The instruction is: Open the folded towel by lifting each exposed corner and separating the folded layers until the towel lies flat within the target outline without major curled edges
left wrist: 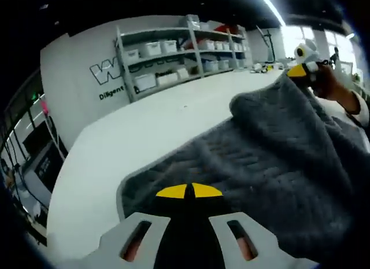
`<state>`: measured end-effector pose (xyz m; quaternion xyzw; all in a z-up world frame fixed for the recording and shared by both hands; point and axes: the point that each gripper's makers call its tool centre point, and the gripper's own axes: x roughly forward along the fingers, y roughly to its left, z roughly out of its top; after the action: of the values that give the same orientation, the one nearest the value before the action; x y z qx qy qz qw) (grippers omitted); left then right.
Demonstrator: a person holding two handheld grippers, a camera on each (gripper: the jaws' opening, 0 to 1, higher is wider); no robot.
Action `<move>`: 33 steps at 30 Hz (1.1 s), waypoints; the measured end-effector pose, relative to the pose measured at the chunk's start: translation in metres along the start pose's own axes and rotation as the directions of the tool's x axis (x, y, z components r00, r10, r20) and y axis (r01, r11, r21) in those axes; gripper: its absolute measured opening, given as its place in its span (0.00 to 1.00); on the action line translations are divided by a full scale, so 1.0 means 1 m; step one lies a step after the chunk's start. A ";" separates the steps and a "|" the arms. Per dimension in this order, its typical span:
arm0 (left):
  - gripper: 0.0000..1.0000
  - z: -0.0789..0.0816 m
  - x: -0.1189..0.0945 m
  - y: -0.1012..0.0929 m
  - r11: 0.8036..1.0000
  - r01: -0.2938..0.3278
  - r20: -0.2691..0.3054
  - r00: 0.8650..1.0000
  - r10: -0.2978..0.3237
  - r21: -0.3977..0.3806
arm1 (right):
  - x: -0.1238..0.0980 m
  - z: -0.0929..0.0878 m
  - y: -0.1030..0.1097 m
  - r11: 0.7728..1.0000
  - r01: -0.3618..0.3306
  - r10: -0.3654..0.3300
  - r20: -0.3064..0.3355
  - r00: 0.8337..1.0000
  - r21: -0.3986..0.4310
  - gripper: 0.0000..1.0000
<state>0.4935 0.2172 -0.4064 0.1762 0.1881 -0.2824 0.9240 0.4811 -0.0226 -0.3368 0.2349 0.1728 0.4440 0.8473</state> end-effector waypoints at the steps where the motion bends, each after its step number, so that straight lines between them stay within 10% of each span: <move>1: 0.01 0.000 -0.001 -0.001 1.000 0.001 -0.001 1.000 -0.001 0.002 | -0.001 0.001 -0.004 1.000 0.004 -0.004 -0.003 1.000 0.004 0.00; 33: 0.01 -0.004 0.002 -0.001 0.990 -0.026 -0.013 1.000 0.028 0.135 | -0.027 0.016 -0.068 0.980 0.188 -0.189 -0.015 0.982 -0.070 0.00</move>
<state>0.4939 0.2176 -0.4112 0.2431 0.1732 -0.2805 0.9123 0.5197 -0.0829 -0.3581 0.1835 0.1880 0.3698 0.8912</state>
